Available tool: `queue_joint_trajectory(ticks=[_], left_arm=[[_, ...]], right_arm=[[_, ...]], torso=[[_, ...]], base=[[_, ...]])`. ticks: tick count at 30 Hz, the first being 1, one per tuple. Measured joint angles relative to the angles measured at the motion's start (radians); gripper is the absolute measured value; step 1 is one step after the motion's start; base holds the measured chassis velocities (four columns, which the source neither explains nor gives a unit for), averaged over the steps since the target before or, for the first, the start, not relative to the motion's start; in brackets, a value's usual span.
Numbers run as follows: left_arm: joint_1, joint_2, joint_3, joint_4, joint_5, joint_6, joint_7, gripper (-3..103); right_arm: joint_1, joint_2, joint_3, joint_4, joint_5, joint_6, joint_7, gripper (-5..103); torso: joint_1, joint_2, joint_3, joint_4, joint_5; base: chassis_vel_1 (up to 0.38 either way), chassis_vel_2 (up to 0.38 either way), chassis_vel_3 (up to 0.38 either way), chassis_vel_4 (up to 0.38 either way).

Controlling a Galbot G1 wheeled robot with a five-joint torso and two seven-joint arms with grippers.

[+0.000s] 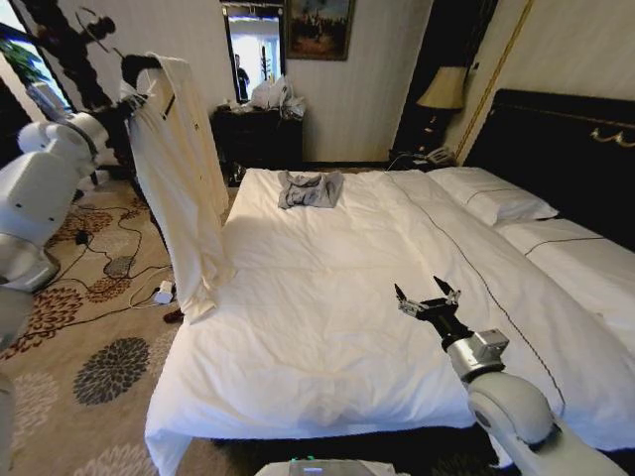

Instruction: Pick up the clothes from the bed and hang them on the clothes hanger.

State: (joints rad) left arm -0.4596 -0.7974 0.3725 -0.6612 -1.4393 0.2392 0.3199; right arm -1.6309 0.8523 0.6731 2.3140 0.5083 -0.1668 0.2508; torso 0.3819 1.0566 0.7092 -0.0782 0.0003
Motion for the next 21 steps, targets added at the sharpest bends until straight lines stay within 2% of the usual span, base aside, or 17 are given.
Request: queue_joint_trajectory(ticks=[7, 17, 18, 20, 21], left_arm=[[0.011, -0.003, 0.004, -0.006, 0.009, 0.005, -0.009, 22], [0.018, -0.014, -0.002, -0.02, 0.008, 0.015, -0.049, 22], [0.017, -0.013, -0.002, -0.023, 0.007, 0.016, -0.053, 19], [0.016, -0.01, -0.005, -0.033, 0.003, 0.016, -0.059, 26], [0.015, -0.007, -0.008, -0.04, 0.0, 0.016, -0.061, 26]], right_arm=[[0.0, 0.0, 0.0, 0.0, 0.0, 0.0, 0.0, 100], [0.0, 0.0, 0.0, 0.0, 0.0, 0.0, 0.0, 100], [0.0, 0.0, 0.0, 0.0, 0.0, 0.0, 0.0, 100], [0.0, 0.0, 0.0, 0.0, 0.0, 0.0, 0.0, 100], [0.0, 0.0, 0.0, 0.0, 0.0, 0.0, 0.0, 100]], torso=[[0.0, 0.0, 0.0, 0.001, -0.0004], [0.0, 0.0, 0.0, 0.0003, -0.0003], [0.0, 0.0, 0.0, 0.0003, -0.0002], [0.0, 0.0, 0.0, 0.0004, -0.0003], [0.0, 0.0, 0.0, 0.0005, -0.0002]], base=[[0.0, 0.0, 0.0, 0.0], [0.0, 0.0, 0.0, 0.0], [0.0, 0.0, 0.0, 0.0], [0.0, 0.0, 0.0, 0.0], [0.0, 0.0, 0.0, 0.0]])
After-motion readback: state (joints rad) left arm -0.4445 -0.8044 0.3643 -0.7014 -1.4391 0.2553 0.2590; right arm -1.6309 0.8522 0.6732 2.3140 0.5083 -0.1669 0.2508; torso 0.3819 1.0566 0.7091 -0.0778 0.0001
